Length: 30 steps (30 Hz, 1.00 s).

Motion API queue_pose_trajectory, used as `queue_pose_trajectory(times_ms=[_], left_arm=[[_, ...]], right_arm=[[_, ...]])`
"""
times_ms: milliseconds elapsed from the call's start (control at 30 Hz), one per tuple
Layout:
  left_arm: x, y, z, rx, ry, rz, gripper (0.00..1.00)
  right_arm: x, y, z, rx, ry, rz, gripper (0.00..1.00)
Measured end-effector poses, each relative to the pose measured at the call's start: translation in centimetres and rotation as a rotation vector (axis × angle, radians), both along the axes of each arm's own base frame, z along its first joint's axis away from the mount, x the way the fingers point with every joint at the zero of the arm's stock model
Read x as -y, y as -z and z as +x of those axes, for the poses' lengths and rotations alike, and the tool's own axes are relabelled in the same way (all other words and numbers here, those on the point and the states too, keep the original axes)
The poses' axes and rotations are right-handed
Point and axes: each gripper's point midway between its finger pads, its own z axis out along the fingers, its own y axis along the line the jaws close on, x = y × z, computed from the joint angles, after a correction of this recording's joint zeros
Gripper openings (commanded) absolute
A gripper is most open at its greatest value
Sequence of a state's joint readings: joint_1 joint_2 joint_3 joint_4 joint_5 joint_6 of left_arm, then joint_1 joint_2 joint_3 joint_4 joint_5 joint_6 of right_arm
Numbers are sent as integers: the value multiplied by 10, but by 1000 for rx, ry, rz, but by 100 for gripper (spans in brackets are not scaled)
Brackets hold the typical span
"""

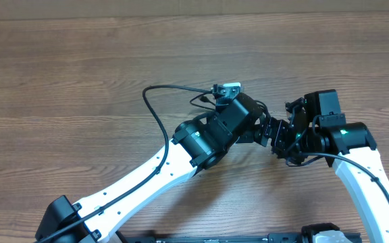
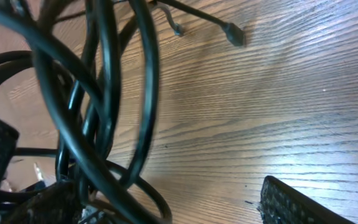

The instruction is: Untangle cables

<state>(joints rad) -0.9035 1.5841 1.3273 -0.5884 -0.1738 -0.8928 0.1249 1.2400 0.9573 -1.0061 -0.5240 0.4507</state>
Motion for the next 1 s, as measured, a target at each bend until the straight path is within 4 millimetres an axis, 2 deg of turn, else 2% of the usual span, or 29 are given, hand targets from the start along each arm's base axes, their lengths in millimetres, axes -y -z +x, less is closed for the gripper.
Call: queue_pose_trajectory(times_ms=[200, 433, 533, 667, 900, 1000], left_arm=[[-13, 5, 4, -75, -175, -58, 4], [-28, 8, 15, -200, -419, -210, 4], [-27, 9, 14, -272, -485, -284, 4], [-17, 9, 6, -382, -536, -374, 4], [2, 3, -4, -518, -559, -494, 4], [11, -2, -6, -548, -533, -533, 4]], right_arm=[[-4, -9, 2, 50, -22, 23, 87], [-5, -47, -6, 278, -127, 15, 86], [-4, -57, -10, 350, -167, 3, 86], [-4, -60, -13, 382, -196, -10, 85], [-1, -57, -13, 395, -220, -42, 74], [0, -56, -14, 408, -242, -56, 64]])
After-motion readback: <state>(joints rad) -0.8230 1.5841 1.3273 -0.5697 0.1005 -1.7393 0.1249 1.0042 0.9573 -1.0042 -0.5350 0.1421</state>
